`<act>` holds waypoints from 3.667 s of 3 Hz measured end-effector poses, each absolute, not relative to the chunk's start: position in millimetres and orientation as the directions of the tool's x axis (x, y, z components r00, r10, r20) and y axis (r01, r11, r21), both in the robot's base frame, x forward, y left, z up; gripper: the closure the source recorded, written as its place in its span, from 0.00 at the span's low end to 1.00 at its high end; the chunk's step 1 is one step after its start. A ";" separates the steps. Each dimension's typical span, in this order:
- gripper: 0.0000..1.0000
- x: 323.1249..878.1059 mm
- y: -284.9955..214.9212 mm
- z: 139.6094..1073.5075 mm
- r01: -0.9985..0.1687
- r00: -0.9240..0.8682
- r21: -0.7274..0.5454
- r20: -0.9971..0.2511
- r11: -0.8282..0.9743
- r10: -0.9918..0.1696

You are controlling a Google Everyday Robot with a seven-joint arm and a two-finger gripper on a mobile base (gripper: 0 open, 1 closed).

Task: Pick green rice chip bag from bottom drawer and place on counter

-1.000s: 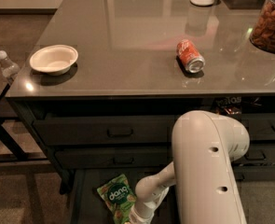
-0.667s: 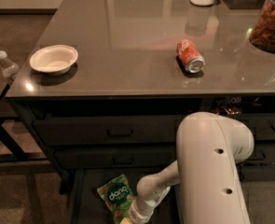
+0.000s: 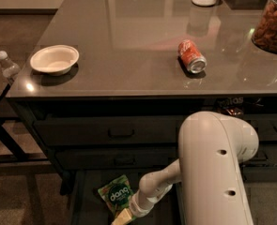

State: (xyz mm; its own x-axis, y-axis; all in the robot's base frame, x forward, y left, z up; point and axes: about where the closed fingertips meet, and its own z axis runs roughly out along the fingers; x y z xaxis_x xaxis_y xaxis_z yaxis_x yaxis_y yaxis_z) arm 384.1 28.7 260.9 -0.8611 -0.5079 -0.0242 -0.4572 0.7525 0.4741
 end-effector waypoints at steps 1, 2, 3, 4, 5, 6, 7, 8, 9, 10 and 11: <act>0.00 386.4 29.6 260.5 -0.456 -0.864 0.472 -0.031 0.754 -0.503; 0.00 386.6 32.0 256.6 -0.450 -0.868 0.478 -0.035 0.755 -0.495; 0.00 404.6 38.3 239.7 -0.431 -0.885 0.471 -0.052 0.770 -0.463; 0.00 433.4 40.4 221.9 -0.402 -0.907 0.452 -0.076 0.796 -0.414; 0.00 433.3 40.4 221.9 -0.402 -0.907 0.452 -0.076 0.796 -0.414; 0.00 437.6 42.9 214.4 -0.403 -0.908 0.453 -0.091 0.796 -0.408; 0.00 450.3 44.5 201.2 -0.410 -0.908 0.437 -0.118 0.800 -0.401; 0.00 465.4 44.3 189.0 -0.422 -0.906 0.411 -0.144 0.808 -0.399; 0.00 475.8 50.6 174.7 -0.437 -0.899 0.392 -0.154 0.810 -0.410; 0.00 484.3 58.7 163.2 -0.448 -0.893 0.383 -0.162 0.808 -0.419; 0.00 491.7 63.9 153.0 -0.463 -0.886 0.371 -0.168 0.805 -0.432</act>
Offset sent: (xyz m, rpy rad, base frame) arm 0.0059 0.0057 -0.0090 0.0196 -0.0137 -0.0311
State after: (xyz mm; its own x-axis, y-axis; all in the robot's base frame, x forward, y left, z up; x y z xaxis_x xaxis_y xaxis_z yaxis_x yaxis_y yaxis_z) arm 491.7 63.9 153.0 -0.8861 -0.4319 -0.1683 -0.4629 0.8051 0.3708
